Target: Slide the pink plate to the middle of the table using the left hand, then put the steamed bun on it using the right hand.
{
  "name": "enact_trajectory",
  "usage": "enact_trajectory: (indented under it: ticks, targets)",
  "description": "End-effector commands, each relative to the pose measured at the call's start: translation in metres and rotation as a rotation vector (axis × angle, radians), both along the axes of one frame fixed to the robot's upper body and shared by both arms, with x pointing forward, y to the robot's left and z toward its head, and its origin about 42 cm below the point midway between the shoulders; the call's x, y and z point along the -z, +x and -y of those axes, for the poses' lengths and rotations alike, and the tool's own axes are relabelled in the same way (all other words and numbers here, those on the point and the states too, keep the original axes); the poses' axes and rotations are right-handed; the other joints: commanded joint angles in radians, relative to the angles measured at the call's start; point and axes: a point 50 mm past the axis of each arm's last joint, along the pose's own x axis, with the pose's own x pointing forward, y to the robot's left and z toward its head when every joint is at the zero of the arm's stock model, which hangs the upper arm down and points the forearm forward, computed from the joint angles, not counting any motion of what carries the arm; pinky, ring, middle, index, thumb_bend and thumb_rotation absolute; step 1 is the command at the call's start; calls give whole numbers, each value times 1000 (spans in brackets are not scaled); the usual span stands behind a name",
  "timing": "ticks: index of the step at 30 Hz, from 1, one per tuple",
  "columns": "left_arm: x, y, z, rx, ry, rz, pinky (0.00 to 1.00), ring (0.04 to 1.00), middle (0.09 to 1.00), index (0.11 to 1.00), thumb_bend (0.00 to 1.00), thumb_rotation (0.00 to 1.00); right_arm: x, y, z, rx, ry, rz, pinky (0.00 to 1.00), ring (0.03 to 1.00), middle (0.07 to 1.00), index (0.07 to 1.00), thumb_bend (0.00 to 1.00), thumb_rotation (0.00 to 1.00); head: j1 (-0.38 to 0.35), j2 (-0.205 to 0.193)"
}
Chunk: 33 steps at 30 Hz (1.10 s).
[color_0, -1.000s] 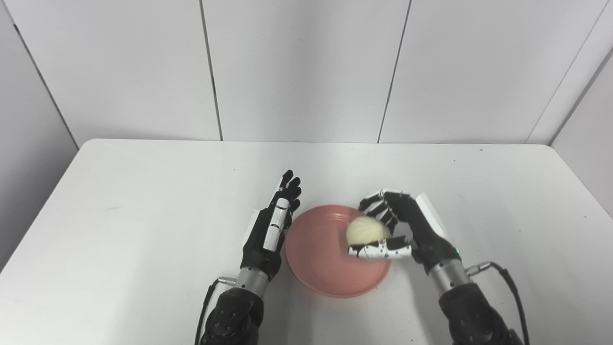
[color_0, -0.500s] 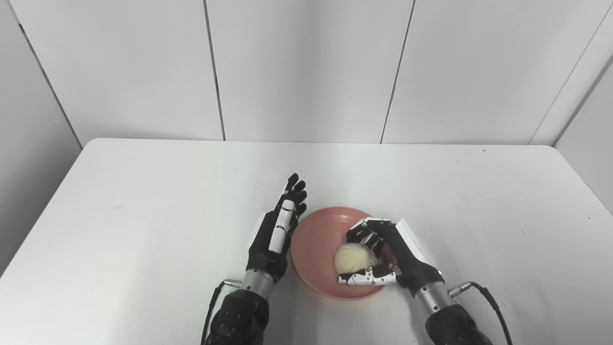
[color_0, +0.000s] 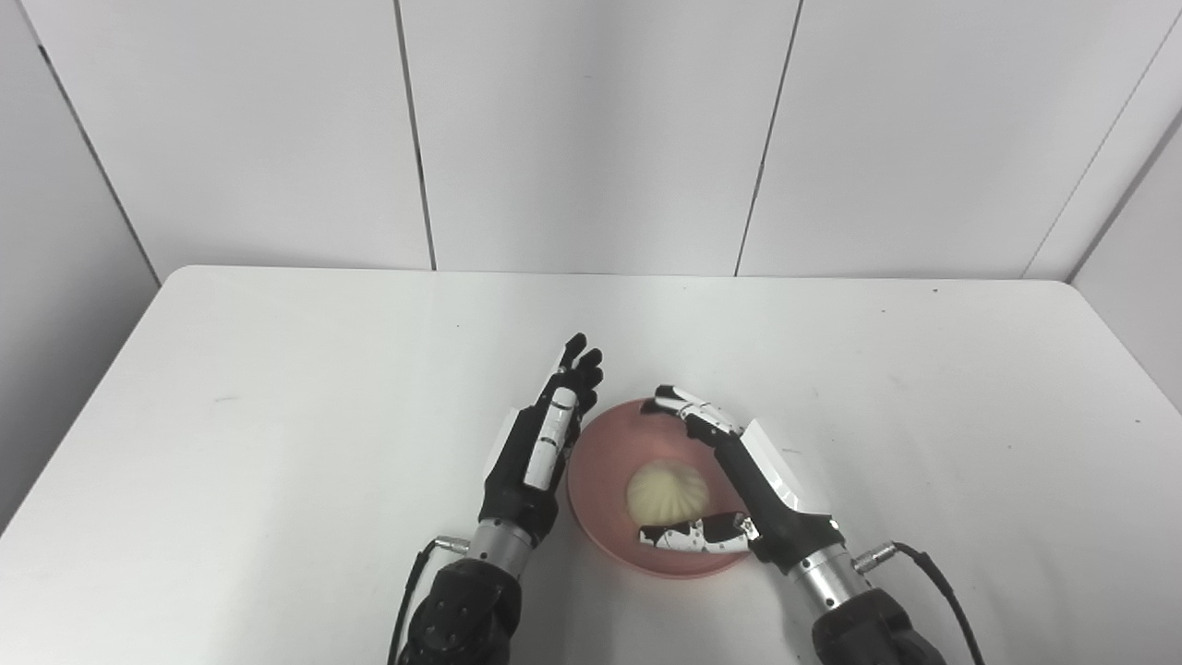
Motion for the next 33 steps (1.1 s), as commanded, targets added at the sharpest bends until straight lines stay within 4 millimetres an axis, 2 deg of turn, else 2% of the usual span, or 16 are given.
enact_trajectory:
  ticks: [1,2,4,6,7,9,11,14,15,17,20,23,25,26,29,33]
  targets:
    - [16,-7,-9,-13,14,-17,1000,978,967,961,520,949,-19,3,-3,-50,-8,90,894,958,965,910,556,346,1,-1]
    - [17,-7,-9,-13,11,-17,1000,978,967,961,520,949,-20,3,-3,-53,-20,92,894,958,965,910,556,346,1,-1]
    - [17,-6,-10,-17,-3,-10,1000,975,964,957,516,936,-20,3,-2,-63,-39,79,961,978,986,941,564,482,-4,-4]
    - [16,-6,-10,-22,-16,-1,996,969,958,952,504,912,-19,3,-1,-70,-43,63,985,990,998,985,571,612,-4,-4]
    - [16,-6,-10,-22,-17,0,994,968,957,951,501,907,-18,3,0,-70,-47,59,989,993,999,992,572,636,-4,-6]
    - [16,-5,-11,-20,-16,-1,1000,976,963,954,512,913,-16,3,3,-68,-53,55,987,999,1000,999,626,770,-4,-6]
    - [16,-5,-12,-18,-7,2,1000,984,970,961,519,927,-16,5,4,-62,-45,52,976,1000,1000,1000,677,853,-4,-9]
    - [15,-4,-14,-26,-6,8,1000,993,978,968,528,925,-13,6,8,-30,14,66,949,1000,1000,1000,717,922,-4,-11]
    - [15,-4,-15,-28,-7,8,1000,995,980,970,529,923,-13,7,9,-21,33,73,941,998,1000,1000,727,937,-4,-11]
    - [12,-3,-20,-49,30,36,1000,998,989,979,543,931,-10,8,13,12,194,64,949,999,1000,1000,720,934,-1,-12]
    - [8,-5,-27,-64,65,48,1000,1000,1000,999,563,935,-6,11,18,64,376,43,993,1000,1000,1000,634,941,4,-10]
    - [8,-6,-30,-78,72,48,1000,1000,1000,1000,561,943,-3,14,23,78,541,3,999,1000,1000,1000,636,936,3,-11]
    - [8,-6,-30,-88,64,49,1000,1000,1000,1000,613,900,0,17,27,66,658,-26,1000,1000,1000,1000,696,944,5,-12]
    - [8,-6,-30,-91,64,52,1000,1000,1000,1000,636,889,1,18,28,59,705,-37,1000,1000,1000,1000,667,926,6,-12]
    - [9,-7,-32,-112,79,53,1000,1000,1000,1000,662,882,6,21,32,55,792,-66,1000,1000,1000,1000,626,919,12,-16]
    - [9,-8,-34,-136,89,64,1000,1000,1000,1000,659,912,11,23,33,61,833,-80,1000,1000,1000,1000,687,885,23,-17]
